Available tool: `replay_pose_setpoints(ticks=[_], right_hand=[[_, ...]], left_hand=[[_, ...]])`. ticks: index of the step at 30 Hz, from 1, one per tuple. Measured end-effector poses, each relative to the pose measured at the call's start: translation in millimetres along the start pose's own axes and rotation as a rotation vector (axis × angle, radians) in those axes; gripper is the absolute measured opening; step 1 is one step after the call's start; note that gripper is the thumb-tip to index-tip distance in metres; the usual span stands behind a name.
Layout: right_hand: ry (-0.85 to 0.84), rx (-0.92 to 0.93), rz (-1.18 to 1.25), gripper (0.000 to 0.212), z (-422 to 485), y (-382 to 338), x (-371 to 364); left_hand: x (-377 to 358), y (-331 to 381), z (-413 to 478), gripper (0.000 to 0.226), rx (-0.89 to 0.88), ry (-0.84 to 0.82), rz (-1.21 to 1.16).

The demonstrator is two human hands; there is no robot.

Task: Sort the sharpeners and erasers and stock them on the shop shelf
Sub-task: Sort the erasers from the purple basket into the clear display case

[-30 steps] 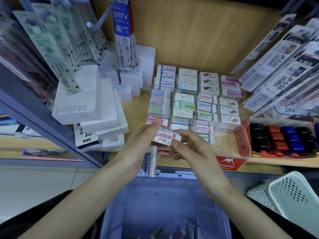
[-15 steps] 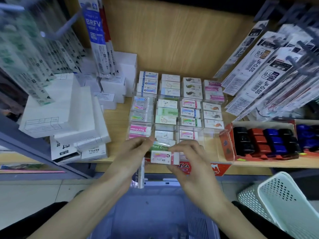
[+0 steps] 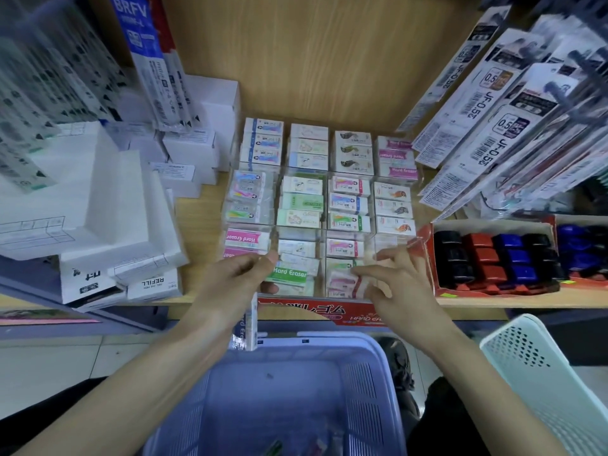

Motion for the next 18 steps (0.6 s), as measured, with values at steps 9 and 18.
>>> replay_pose_setpoints(ticks=[9,18], right_hand=[[-0.011,0.049,-0.192,0.044,-11,-5,-5],[0.224,0.098,-0.012,0.032,-28,-22,23]], left_hand=[[-6,-1,-3,0.022,0.012,-0.048,0.021],[-13,1,-9,0.016,-0.007,-0.105,-0.003]])
Point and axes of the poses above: each hand's wrist, its own z-axis towards the middle knuckle, its own x-axis out of the back of the hand, y = z × x, the point moved 8 cm from there along z, towards the middle knuckle, and after that the axes turned 9 degrees about -x, right-handed, at the moved point
